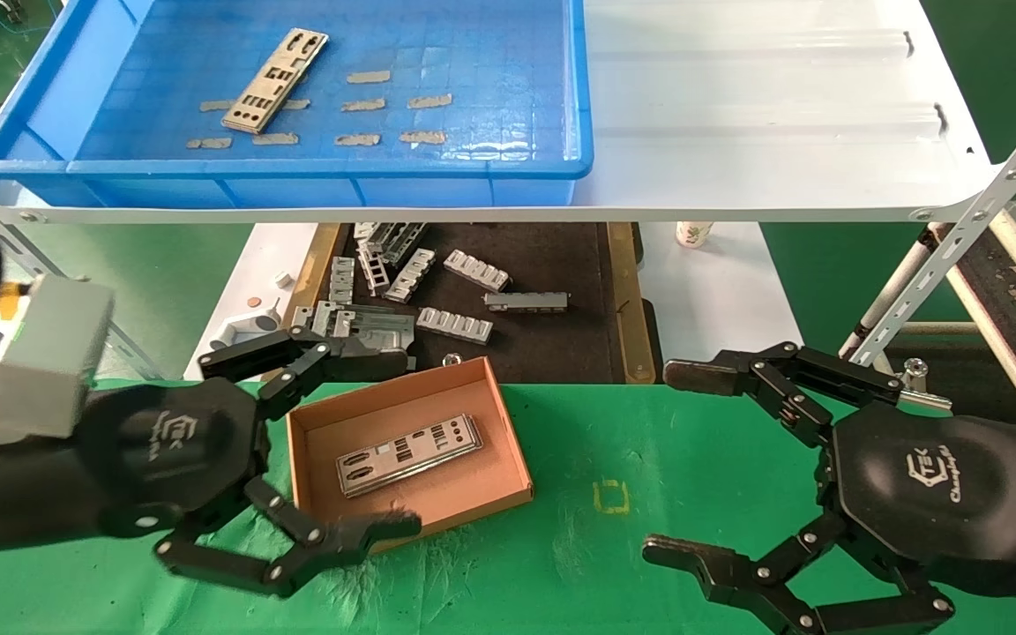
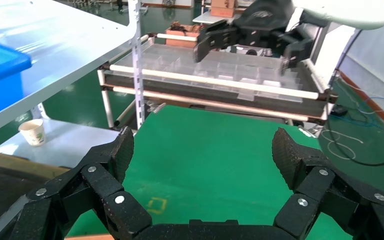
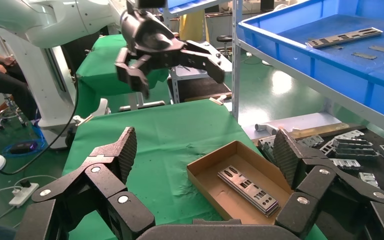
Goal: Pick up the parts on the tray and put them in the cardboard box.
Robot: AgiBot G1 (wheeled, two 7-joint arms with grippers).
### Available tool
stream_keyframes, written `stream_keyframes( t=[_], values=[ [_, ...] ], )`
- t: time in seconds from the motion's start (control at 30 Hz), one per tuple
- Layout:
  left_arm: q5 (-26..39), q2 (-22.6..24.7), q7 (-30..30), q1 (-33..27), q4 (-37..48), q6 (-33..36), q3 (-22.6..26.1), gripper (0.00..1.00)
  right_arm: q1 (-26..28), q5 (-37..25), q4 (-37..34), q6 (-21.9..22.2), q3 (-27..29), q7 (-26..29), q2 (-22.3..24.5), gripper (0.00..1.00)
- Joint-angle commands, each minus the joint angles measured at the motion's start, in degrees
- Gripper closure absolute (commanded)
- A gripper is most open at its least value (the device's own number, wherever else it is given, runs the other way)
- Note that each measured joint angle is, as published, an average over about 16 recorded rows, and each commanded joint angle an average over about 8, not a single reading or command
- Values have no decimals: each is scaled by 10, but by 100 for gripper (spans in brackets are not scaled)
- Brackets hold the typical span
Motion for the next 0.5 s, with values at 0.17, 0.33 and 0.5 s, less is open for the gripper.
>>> stream_keyframes(
  t=[0.17, 0.33, 0.5],
  values=[
    [-18, -15, -15, 20, -33, 11, -25, 0, 0, 0, 0, 0, 0, 0, 0, 0],
    [-29, -25, -23, 32, -53, 17, -40, 0, 0, 0, 0, 0, 0, 0, 0, 0],
    [-34, -28, -25, 37, -60, 20, -46, 0, 0, 0, 0, 0, 0, 0, 0, 0]
  ],
)
